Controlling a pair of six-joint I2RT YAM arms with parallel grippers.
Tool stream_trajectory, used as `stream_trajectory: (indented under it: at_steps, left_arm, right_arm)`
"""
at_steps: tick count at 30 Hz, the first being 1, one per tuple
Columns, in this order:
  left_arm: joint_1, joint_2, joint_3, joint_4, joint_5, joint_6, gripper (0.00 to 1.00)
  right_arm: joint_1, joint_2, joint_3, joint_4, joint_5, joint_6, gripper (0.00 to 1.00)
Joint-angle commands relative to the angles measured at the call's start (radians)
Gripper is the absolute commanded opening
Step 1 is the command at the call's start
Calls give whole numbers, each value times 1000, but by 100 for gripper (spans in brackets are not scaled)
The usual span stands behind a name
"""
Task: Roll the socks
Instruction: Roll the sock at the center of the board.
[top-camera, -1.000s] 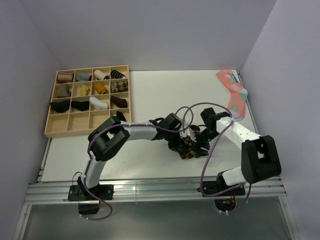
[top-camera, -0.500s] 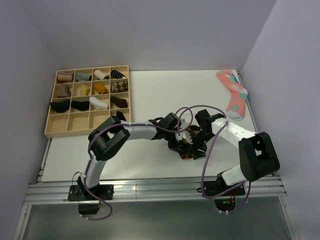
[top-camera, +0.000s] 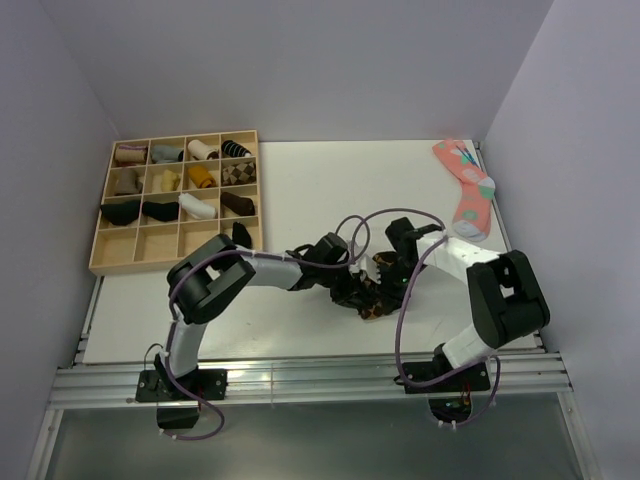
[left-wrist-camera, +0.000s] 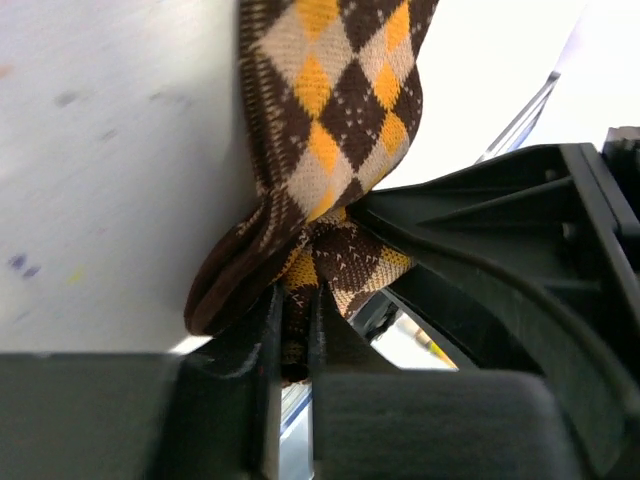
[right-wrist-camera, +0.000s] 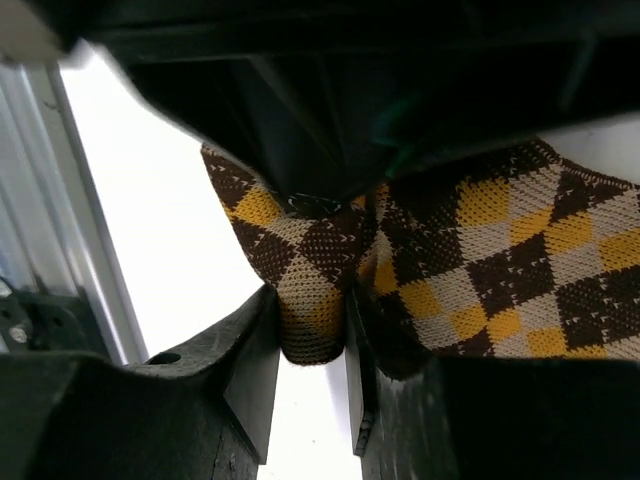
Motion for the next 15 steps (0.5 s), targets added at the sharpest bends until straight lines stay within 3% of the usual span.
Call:
stream_trajectory:
  at_steps: [1,10,14,15]
  left_arm:
    - [-14,-41,-124,38,-110,-105,15]
    - [-104,-133,-208,211,-379,-120,41]
    - [-146,-187,-253,265,-520,-78,47]
    - [-155,-213,-259,268,-625,-42,48]
  right_arm:
    - [-20,68,30,18,35,34,24]
    - [-135,205,132,-118,-6,-9,22]
    - [-174,271,179,-195,-9,-26,22]
    - [-187,294,197,-206,-8,-27,22]
